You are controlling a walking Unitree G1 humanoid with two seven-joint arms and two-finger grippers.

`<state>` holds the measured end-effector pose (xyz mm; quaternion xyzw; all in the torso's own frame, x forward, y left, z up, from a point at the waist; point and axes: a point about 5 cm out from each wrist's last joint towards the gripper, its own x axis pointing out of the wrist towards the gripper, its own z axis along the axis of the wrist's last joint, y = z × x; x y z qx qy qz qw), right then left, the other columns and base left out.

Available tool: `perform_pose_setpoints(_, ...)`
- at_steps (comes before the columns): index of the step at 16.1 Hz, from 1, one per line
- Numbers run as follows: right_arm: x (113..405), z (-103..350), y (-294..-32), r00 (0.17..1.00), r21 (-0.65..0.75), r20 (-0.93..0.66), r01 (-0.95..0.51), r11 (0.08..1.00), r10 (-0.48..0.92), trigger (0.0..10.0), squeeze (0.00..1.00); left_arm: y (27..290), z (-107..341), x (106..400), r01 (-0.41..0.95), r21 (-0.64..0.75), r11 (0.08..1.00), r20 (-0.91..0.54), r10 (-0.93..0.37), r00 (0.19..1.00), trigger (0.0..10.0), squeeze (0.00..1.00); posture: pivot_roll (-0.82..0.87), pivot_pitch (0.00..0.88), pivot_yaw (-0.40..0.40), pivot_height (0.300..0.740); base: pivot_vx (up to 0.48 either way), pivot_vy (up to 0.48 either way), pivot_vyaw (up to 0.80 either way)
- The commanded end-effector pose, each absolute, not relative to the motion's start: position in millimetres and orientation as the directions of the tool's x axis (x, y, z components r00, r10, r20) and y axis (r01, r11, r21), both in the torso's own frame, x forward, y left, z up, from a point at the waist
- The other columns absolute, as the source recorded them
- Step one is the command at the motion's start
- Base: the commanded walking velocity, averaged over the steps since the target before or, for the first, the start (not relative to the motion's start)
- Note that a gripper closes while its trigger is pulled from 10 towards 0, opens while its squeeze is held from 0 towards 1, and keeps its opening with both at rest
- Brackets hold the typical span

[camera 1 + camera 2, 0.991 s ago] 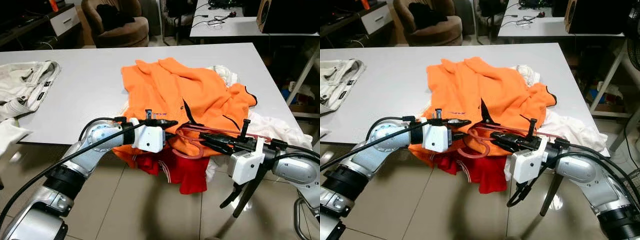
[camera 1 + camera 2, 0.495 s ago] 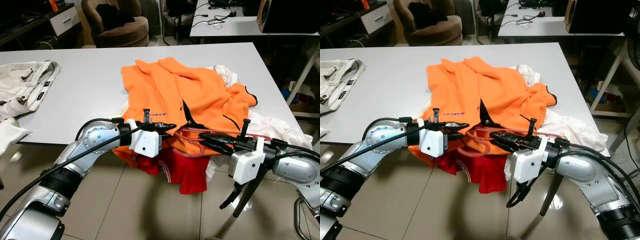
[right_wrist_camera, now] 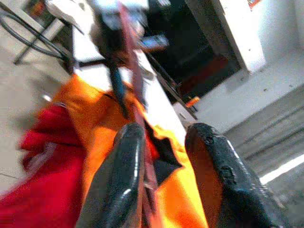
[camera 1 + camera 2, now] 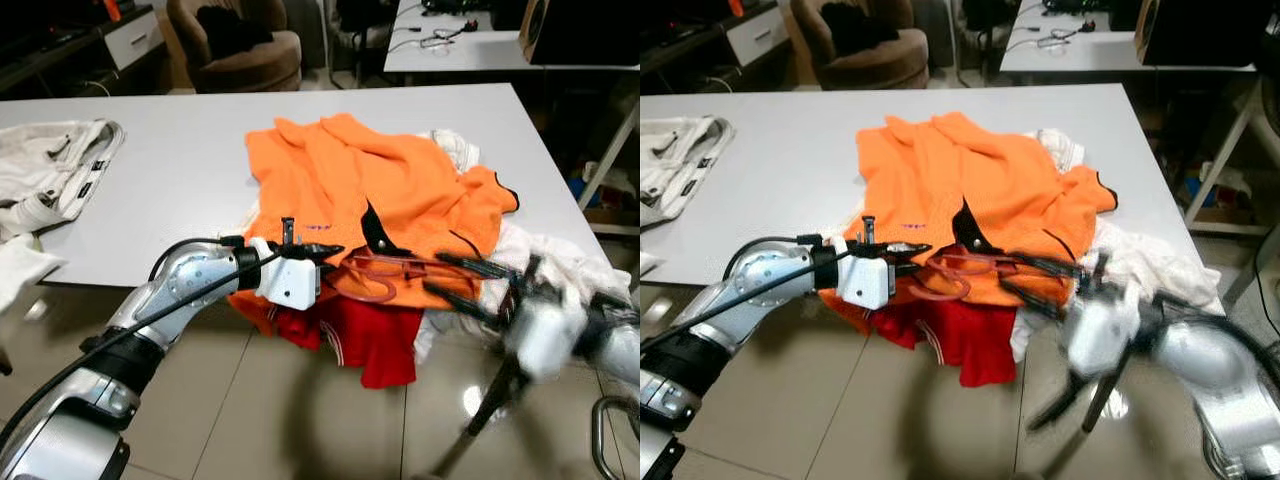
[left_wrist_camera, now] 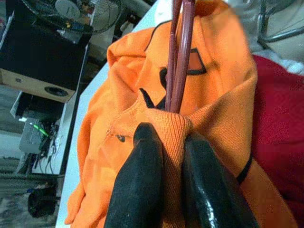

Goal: Hang hanger

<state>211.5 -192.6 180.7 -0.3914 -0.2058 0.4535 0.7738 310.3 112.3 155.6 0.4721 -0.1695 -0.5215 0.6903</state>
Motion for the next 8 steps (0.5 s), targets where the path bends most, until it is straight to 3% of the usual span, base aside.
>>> perform_pose_setpoints(1, 205.6, 189.3, -190.7, 0.495, -0.802, -0.018, -0.526, 0.283, 0.869, 10.0, 1.0, 115.4, 160.3, 316.1, 0.545, 0.839, 0.012, -0.265, -0.864, 0.427, 0.0, 0.0, -0.24, 0.0, 0.147, 0.74, 0.0, 0.0, 0.0)
perform_pose_setpoints(3, 198.5, 201.7, -200.4, 0.592, -0.764, 0.104, -0.467, 0.446, 0.799, 10.0, 1.0, 115.5, 160.9, 318.1, 0.542, 0.84, 0.025, -0.259, -0.859, 0.441, 0.0, 0.0, -0.24, 0.0, 0.143, 0.74, 0.0, 0.0, 0.0)
perform_pose_setpoints(5, 203.0, 223.8, -228.3, 0.769, -0.615, 0.33, -0.266, 0.742, 0.548, 10.0, 1.0, 114.9, 159.9, 319.2, 0.547, 0.837, 0.038, -0.253, -0.858, 0.447, 0.0, 0.0, -0.24, 0.001, 0.139, 0.74, 0.0, 0.0, 0.0)
perform_pose_setpoints(6, 198.9, 223.3, -228.7, 0.801, -0.541, 0.345, -0.256, 0.801, 0.489, 10.0, 1.0, 114.9, 159.6, 319.2, 0.554, 0.83, 0.056, -0.243, -0.859, 0.45, 0.0, 0.0, -0.24, 0.002, 0.145, 0.74, 0.0, 0.0, 0.0)
perform_pose_setpoints(8, 190.5, 206.4, -209.9, 0.812, -0.449, 0.29, -0.351, 0.822, 0.506, 10.0, 1.0, 114.1, 159.9, 317.9, 0.568, 0.818, 0.089, -0.216, -0.868, 0.447, 0.0, 0.0, -0.25, 0.005, 0.155, 0.74, 0.0, 0.0, 0.0)
